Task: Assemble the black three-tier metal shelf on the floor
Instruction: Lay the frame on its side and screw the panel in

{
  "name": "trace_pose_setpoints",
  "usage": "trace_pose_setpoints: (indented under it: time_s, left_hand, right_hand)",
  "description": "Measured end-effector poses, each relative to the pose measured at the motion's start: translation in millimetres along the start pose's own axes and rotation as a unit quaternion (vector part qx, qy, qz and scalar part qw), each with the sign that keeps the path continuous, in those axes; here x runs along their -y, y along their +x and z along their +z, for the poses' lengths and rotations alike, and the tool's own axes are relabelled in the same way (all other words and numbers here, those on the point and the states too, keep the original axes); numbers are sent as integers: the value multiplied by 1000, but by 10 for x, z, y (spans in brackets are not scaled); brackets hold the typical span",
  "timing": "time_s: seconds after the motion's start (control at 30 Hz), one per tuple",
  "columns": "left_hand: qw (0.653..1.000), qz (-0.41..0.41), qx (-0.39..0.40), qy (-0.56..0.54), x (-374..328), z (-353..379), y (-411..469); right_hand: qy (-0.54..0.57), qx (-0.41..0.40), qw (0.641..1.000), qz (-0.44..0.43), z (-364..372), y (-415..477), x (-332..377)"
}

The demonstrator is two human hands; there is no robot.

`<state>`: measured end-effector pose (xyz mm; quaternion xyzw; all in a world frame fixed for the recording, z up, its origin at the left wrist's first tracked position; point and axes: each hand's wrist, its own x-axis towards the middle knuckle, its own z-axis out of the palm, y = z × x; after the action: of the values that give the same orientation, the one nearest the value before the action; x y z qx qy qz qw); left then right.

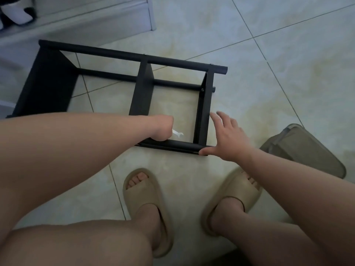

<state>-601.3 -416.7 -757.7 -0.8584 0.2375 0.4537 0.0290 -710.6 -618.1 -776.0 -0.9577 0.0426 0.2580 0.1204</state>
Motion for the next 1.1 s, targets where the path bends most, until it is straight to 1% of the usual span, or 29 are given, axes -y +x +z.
trace_pose_setpoints:
  time_s: [0.13,0.23,0.37,0.5,0.6,0.67,0.8,0.87,0.97,1.03,1.1]
  left_hand:
    - [990,5,-37,-139,60,68,112]
    - [973,27,-55,-222,88,139,301]
    - [949,56,-67,-303,79,228,599]
    - [926,76,-59,-365,49,309,786]
    - [898,94,-29,-429,-2,319,805]
    - [871,89,-3,-482,-35,301,788]
    - [772,64,76,-628,-72,277,769]
    - [737,56,93,-667,-90,280,776]
    - [708,45,96,-698,-126,282,784]
    - [707,35,88,-701,-141,293,783]
    - [715,25,70,-695,-145,305,788]
  right_hand:
    - [-95,4,990,-106,-57,184,-90]
    - [-154,3,976,-152,-76,355,-168]
    - [-165,-30,966,-196,-5,497,-259]
    - [-152,-47,962,-223,80,546,-312]
    - [-151,-49,961,-227,68,548,-308]
    - [-155,-48,961,-224,56,539,-297]
    - [-158,-54,961,-222,66,538,-291]
    - [-155,-59,961,-224,79,546,-293]
    - [-151,-63,960,-227,90,551,-297]
    - [-150,-64,960,-229,90,548,-300]
    - [-148,-66,960,-229,91,552,-299]
